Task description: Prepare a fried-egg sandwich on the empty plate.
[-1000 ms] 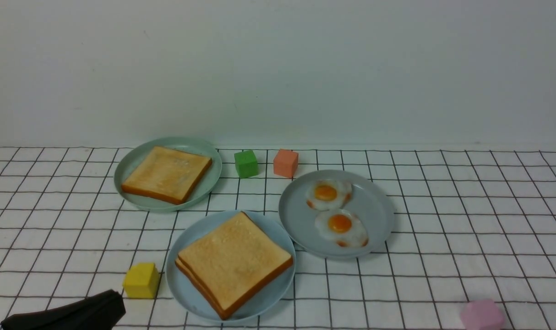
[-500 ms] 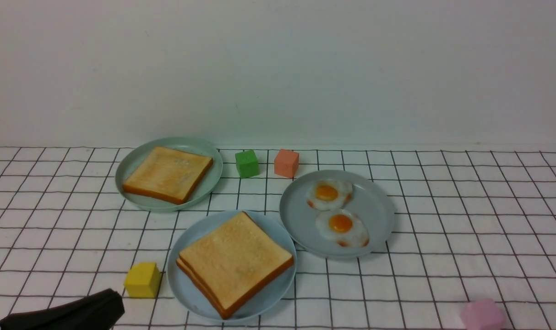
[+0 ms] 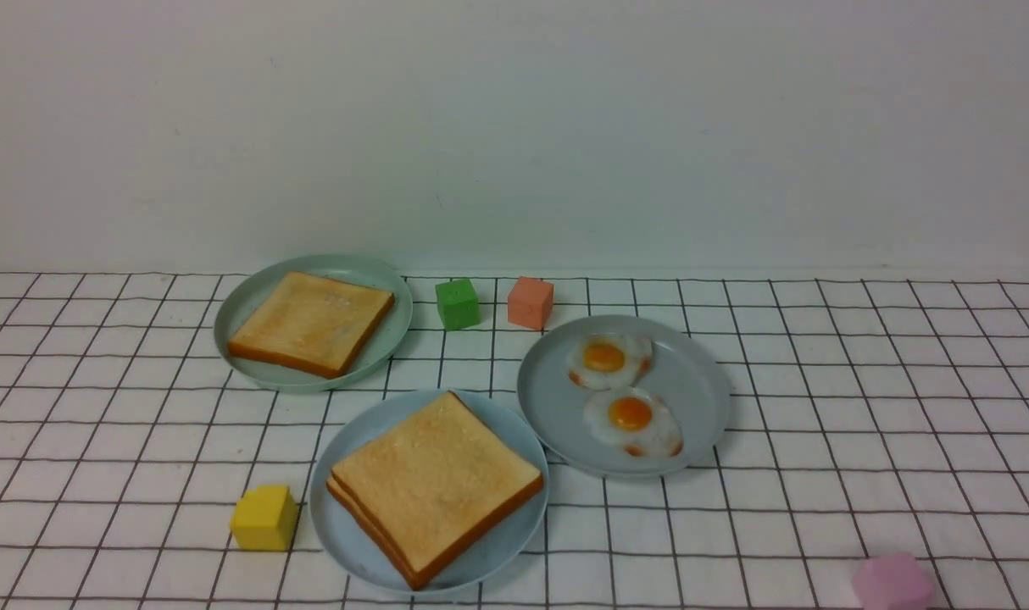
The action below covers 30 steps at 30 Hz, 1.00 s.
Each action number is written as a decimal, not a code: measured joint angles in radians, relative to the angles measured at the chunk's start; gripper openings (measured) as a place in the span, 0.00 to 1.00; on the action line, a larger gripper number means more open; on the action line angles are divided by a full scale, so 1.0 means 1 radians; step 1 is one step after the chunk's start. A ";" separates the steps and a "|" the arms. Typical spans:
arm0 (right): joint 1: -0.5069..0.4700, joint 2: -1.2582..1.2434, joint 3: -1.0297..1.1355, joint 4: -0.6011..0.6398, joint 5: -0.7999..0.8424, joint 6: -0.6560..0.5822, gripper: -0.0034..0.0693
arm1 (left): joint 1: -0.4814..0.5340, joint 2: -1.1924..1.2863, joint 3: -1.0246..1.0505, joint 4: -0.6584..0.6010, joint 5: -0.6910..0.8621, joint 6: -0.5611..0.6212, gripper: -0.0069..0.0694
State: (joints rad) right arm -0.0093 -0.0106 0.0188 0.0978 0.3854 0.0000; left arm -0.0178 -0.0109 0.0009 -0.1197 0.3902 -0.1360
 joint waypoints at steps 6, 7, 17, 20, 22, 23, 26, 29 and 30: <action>0.000 0.000 0.000 0.000 0.000 0.000 0.07 | 0.009 0.000 0.028 -0.069 0.004 -0.002 0.07; 0.000 0.000 0.000 0.000 0.000 0.000 0.07 | 0.009 0.000 0.028 -0.071 0.004 -0.003 0.07; 0.000 0.000 0.000 0.000 0.000 0.000 0.09 | 0.009 0.000 0.028 -0.077 0.003 -0.003 0.07; 0.000 0.000 0.000 0.000 0.000 0.000 0.09 | 0.009 0.000 0.028 -0.078 0.003 -0.003 0.07; 0.000 0.000 0.000 0.000 0.000 0.000 0.09 | 0.009 0.000 0.028 -0.078 0.003 -0.003 0.07; 0.000 0.000 0.000 0.000 0.000 0.000 0.09 | 0.009 0.000 0.028 -0.078 0.003 -0.003 0.07; 0.000 0.000 0.000 0.000 0.000 0.000 0.09 | 0.009 0.000 0.028 -0.078 0.003 -0.003 0.07; 0.000 0.000 0.000 0.000 0.000 0.000 0.10 | 0.009 0.000 0.028 -0.078 0.003 -0.003 0.07; 0.000 0.000 0.000 0.000 0.000 0.000 0.10 | 0.009 0.000 0.028 -0.078 0.003 -0.003 0.07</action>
State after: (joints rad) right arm -0.0093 -0.0106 0.0188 0.0978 0.3854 0.0000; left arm -0.0087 -0.0109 0.0290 -0.1981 0.3935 -0.1394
